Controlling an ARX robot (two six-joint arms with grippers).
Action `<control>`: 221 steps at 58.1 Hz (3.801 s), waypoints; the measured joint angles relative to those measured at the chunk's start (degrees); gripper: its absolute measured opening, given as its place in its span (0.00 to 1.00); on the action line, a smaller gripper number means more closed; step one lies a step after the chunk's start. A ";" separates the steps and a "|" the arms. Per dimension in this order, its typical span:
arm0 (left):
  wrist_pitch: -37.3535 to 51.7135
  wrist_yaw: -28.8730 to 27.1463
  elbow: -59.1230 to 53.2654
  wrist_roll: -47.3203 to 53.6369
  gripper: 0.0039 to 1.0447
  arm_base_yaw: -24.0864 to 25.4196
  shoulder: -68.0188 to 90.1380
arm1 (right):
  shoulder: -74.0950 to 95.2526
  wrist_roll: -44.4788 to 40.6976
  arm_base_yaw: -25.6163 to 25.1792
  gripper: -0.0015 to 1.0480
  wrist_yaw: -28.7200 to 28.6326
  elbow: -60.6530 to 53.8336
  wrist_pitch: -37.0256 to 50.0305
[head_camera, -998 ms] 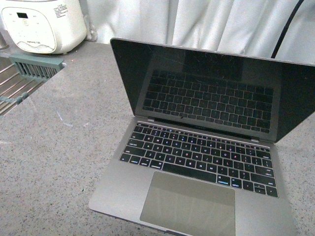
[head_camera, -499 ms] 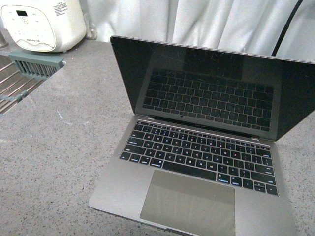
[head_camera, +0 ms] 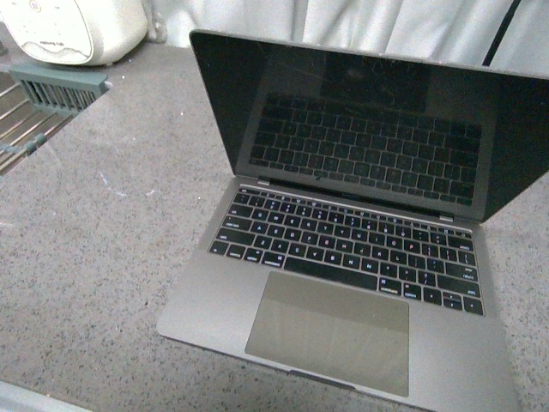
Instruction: Close laptop
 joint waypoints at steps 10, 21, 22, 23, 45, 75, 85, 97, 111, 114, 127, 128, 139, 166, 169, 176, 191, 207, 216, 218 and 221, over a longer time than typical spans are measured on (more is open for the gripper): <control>18.73 -6.73 3.34 -4.44 0.94 -6.95 25.92 | 30.10 1.18 -0.17 0.91 6.38 5.75 25.00; 34.86 -7.10 18.62 -4.42 0.94 -12.26 55.89 | 59.36 3.69 0.46 0.91 -3.82 20.41 33.22; 34.64 -6.93 20.09 -4.42 0.94 -12.68 57.77 | 61.35 3.72 0.46 0.91 -4.35 21.97 33.05; 34.56 -6.91 21.97 -4.44 0.94 -13.22 60.19 | 62.23 3.78 0.46 0.91 -4.70 22.73 32.89; 25.24 -6.19 49.57 -3.15 0.90 -21.73 83.97 | 78.01 11.28 1.16 0.82 -14.99 47.15 15.65; 20.57 -2.29 55.12 -3.98 0.05 -23.54 88.41 | 79.80 11.56 1.44 0.01 -17.00 47.56 14.43; 20.33 -2.16 55.56 -3.85 0.04 -23.56 88.52 | 80.02 12.04 1.31 0.01 -17.25 47.56 14.47; 9.07 2.78 54.80 -6.95 0.04 -23.89 89.05 | 80.28 21.29 1.25 0.01 -22.95 42.88 11.32; 10.56 5.22 44.96 -10.80 0.04 -22.93 89.15 | 85.81 32.13 4.50 0.01 -25.33 32.04 13.88; 11.23 5.53 42.95 -11.58 0.04 -22.82 89.13 | 86.33 33.70 5.27 0.01 -25.38 30.29 14.75; 13.88 5.77 35.52 -15.23 0.04 -22.34 89.05 | 88.19 41.48 8.55 0.01 -26.99 24.44 17.25; 14.12 5.77 35.15 -15.30 0.04 -22.34 89.05 | 88.37 42.18 8.72 0.01 -27.04 24.17 17.25; 18.51 5.40 31.61 -16.44 0.04 -21.94 88.52 | 88.67 43.74 9.86 0.01 -23.93 21.94 17.73; 30.03 1.79 20.63 -18.03 0.04 -8.72 63.10 | 58.05 10.40 12.48 0.01 10.03 11.80 34.25; 29.11 0.72 18.43 -17.57 0.04 -7.89 58.21 | 53.83 8.28 13.51 0.01 12.33 10.01 32.54; 22.49 0.11 15.61 -17.75 0.04 -6.78 47.89 | 44.81 6.29 15.63 0.01 16.72 7.52 27.65; 33.24 0.55 5.05 -3.69 0.04 -4.20 32.89 | 28.72 2.08 18.78 0.19 12.74 1.27 29.05; 30.62 6.29 1.53 1.90 0.04 1.86 25.88 | 18.32 0.00 9.99 0.01 2.01 -0.55 23.78; 27.71 6.51 0.22 2.38 0.04 1.92 21.57 | 13.94 -0.13 6.47 0.01 -1.60 -0.55 19.15; 26.97 6.54 -0.07 2.51 0.04 1.97 20.63 | 12.94 -0.15 5.70 0.01 -2.29 -0.55 18.21; 26.27 6.54 -0.31 2.56 0.04 1.97 19.65 | 11.65 -0.13 4.44 0.01 -3.69 -0.55 17.00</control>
